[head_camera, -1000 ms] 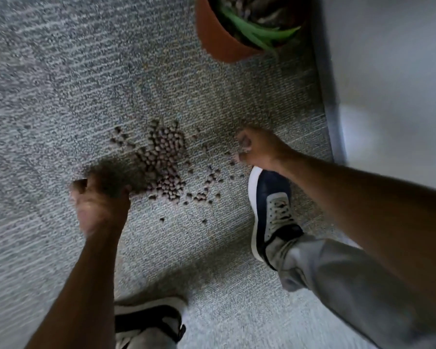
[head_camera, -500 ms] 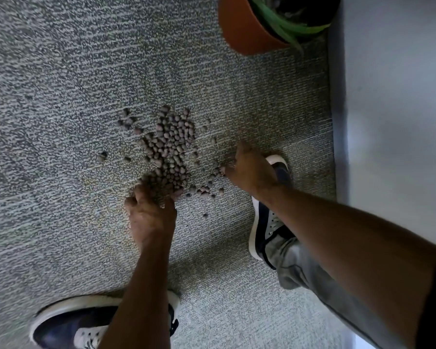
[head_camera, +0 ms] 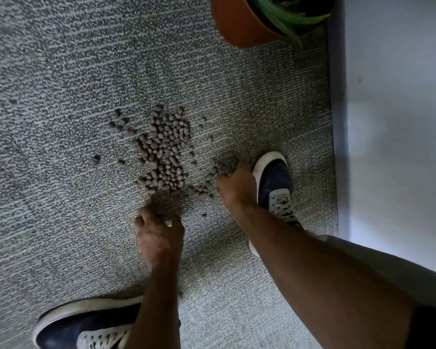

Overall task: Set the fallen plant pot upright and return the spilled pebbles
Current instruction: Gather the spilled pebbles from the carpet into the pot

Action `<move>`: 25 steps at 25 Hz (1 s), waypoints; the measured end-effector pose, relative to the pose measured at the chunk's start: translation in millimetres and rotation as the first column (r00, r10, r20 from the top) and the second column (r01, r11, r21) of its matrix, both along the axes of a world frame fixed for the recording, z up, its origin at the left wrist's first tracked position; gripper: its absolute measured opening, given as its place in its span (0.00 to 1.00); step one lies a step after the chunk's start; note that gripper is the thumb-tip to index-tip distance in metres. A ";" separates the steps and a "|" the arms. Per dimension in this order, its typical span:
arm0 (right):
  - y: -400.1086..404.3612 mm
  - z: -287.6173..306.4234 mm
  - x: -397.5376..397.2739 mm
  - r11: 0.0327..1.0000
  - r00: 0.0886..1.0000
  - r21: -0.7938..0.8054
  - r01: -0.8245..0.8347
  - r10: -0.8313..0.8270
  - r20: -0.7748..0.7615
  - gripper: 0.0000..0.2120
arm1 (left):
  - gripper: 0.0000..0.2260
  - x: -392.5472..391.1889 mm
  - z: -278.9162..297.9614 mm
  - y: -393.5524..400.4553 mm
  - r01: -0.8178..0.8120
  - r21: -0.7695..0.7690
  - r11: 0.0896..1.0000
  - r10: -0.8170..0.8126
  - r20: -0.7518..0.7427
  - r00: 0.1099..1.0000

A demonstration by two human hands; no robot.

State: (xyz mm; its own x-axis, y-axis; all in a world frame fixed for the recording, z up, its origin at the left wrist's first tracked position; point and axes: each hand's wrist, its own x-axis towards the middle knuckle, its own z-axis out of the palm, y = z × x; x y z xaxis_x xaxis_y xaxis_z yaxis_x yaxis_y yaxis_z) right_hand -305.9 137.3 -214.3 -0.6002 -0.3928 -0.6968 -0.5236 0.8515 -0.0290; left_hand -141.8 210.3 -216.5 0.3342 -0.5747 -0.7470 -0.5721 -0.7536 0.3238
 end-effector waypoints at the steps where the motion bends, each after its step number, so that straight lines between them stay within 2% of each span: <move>1: 0.0 4.1 3.0 0.997 0.999 -0.074 -0.037 0.036 -0.015 0.32 | 0.24 -0.8 -0.1 1.2 0.015 -0.003 1.000 -0.015 0.003 1.000; 3: 4.0 14.6 10.6 0.946 0.978 -0.252 -0.205 0.206 -0.023 0.26 | 0.22 -3.5 0.7 -0.1 0.021 0.000 1.000 -0.021 0.019 1.000; 5: 6.8 17.3 12.6 0.889 0.964 -0.378 -0.257 0.264 -0.035 0.21 | 0.21 -6.7 2.2 -5.3 0.003 0.039 0.999 -0.004 0.038 0.999; 7: 1.1 12.2 6.5 0.916 0.985 -0.363 -0.171 0.165 -0.047 0.21 | 0.19 -5.2 2.3 -11.6 0.047 0.078 0.996 -0.050 0.045 0.998; 9: -9.5 3.4 -3.2 0.977 0.998 -0.205 -0.063 0.058 -0.031 0.26 | 0.16 2.2 -2.2 -17.8 0.104 0.077 0.992 -0.108 0.042 0.993; 11: -20.0 -5.1 -9.6 0.996 0.997 -0.048 0.071 -0.070 0.027 0.31 | 0.15 11.4 -5.6 -25.3 0.133 0.100 0.986 -0.137 0.038 0.990; 13: -29.4 -10.1 -12.9 0.954 0.944 -0.043 0.297 -0.286 0.164 0.31 | 0.13 15.2 -1.9 -34.6 0.149 0.112 0.982 -0.154 0.037 0.987; 15: -35.6 -10.9 -10.5 0.908 0.878 -0.064 0.414 -0.379 0.293 0.25 | 0.13 15.3 2.1 -44.9 0.170 0.043 0.985 -0.172 0.047 0.984; 17: -38.4 -9.7 0.1 0.956 0.917 -0.091 0.279 -0.237 0.322 0.22 | 0.11 19.0 2.9 -56.9 0.170 -0.087 0.982 -0.167 0.046 0.985; 19: -41.5 -5.7 12.9 0.988 0.958 -0.154 0.025 0.021 0.288 0.21 | 0.08 23.5 -1.2 -72.4 0.207 -0.168 0.964 -0.199 0.064 0.978; 20: -41.9 -3.4 18.8 0.980 0.951 -0.183 -0.080 0.130 0.279 0.21 | 0.11 25.1 -3.8 -79.4 0.281 -0.196 0.940 -0.268 0.088 0.959; 22: -39.3 1.1 31.6 0.948 0.909 -0.210 -0.241 0.296 0.294 0.24 | 0.22 27.6 -5.5 -90.7 0.473 -0.166 0.865 -0.460 0.111 0.881; 24: -31.3 1.2 45.6 0.854 0.816 -0.154 -0.497 0.520 0.252 0.30 | 0.28 28.1 -6.3 -103.0 0.445 -0.071 0.893 -0.442 0.058 0.895; 25: -27.1 -0.5 52.9 0.757 0.730 -0.116 -0.643 0.652 0.206 0.32 | 0.28 29.6 -7.4 -107.6 0.434 -0.037 0.900 -0.431 0.063 0.900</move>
